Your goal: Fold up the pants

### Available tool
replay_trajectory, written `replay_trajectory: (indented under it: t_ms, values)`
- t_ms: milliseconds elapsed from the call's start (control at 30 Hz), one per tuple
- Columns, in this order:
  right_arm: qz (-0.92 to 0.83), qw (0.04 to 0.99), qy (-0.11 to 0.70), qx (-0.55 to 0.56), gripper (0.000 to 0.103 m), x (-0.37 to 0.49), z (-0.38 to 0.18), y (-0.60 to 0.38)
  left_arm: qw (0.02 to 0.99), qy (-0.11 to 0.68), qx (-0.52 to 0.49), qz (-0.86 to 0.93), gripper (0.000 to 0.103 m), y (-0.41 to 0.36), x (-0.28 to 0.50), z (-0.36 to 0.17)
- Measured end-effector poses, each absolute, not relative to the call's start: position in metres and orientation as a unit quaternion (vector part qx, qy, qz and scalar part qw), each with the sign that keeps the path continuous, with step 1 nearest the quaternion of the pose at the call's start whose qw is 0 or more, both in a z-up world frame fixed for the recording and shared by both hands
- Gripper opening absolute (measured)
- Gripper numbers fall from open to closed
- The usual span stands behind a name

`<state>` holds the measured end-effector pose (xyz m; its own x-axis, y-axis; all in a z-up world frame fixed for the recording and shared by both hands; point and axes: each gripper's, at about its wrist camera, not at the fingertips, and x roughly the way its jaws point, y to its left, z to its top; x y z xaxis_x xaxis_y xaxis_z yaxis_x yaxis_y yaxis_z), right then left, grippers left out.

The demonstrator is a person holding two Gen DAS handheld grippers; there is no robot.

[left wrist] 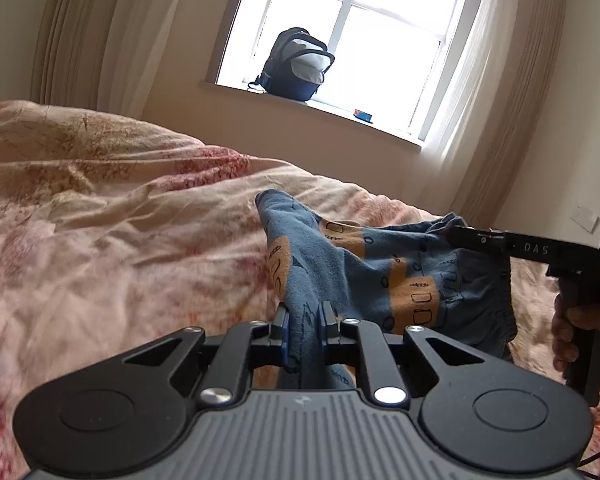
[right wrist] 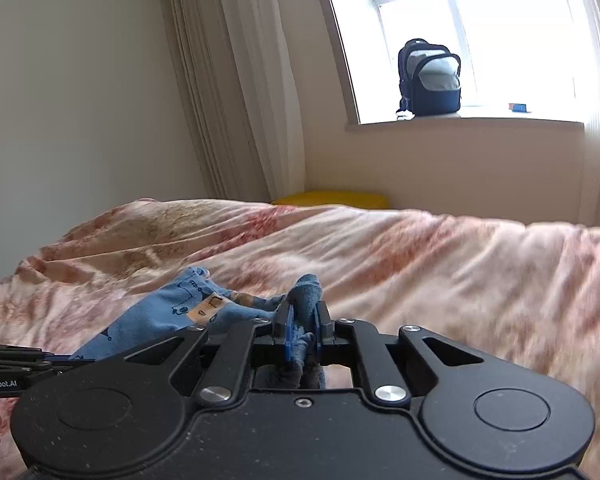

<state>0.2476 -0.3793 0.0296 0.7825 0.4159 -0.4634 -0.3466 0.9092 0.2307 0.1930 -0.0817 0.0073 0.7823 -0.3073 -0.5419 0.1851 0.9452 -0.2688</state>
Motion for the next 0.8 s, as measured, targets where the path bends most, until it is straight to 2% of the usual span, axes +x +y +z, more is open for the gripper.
replay_trajectory:
  t_ms: [467, 567, 600, 633, 667, 700, 733, 800]
  values:
    - [0.178, 0.936, 0.299, 0.047, 0.011, 0.277, -0.005, -0.373, 0.923, 0.348, -0.107, -0.124, 0.017, -0.080, 0.220, -0.025]
    - [0.171, 0.938, 0.300, 0.032, 0.016, 0.276, -0.002, -0.370, 0.919, 0.358, -0.115, -0.120, 0.022, -0.078, 0.221, -0.022]
    - [0.165, 0.940, 0.298, 0.026, 0.023, 0.275, -0.001, -0.369, 0.918, 0.359, -0.119, -0.118, 0.030, -0.077, 0.221, -0.020]
    - [0.162, 0.942, 0.293, 0.025, 0.037, 0.274, 0.001, -0.369, 0.919, 0.357, -0.121, -0.117, 0.036, -0.075, 0.220, -0.018]
    - [0.161, 0.944, 0.287, 0.026, 0.044, 0.271, 0.004, -0.370, 0.921, 0.352, -0.122, -0.114, 0.054, -0.074, 0.218, -0.015]
    - [0.157, 0.946, 0.281, 0.026, 0.058, 0.268, 0.007, -0.370, 0.924, 0.345, -0.122, -0.109, 0.065, -0.072, 0.216, -0.012]
    - [0.151, 0.949, 0.275, 0.024, 0.066, 0.264, 0.010, -0.369, 0.929, 0.335, -0.121, -0.103, 0.068, -0.071, 0.211, -0.007]
    - [0.144, 0.953, 0.265, 0.027, 0.072, 0.254, 0.017, -0.369, 0.934, 0.323, -0.115, -0.101, 0.075, -0.069, 0.205, 0.003]
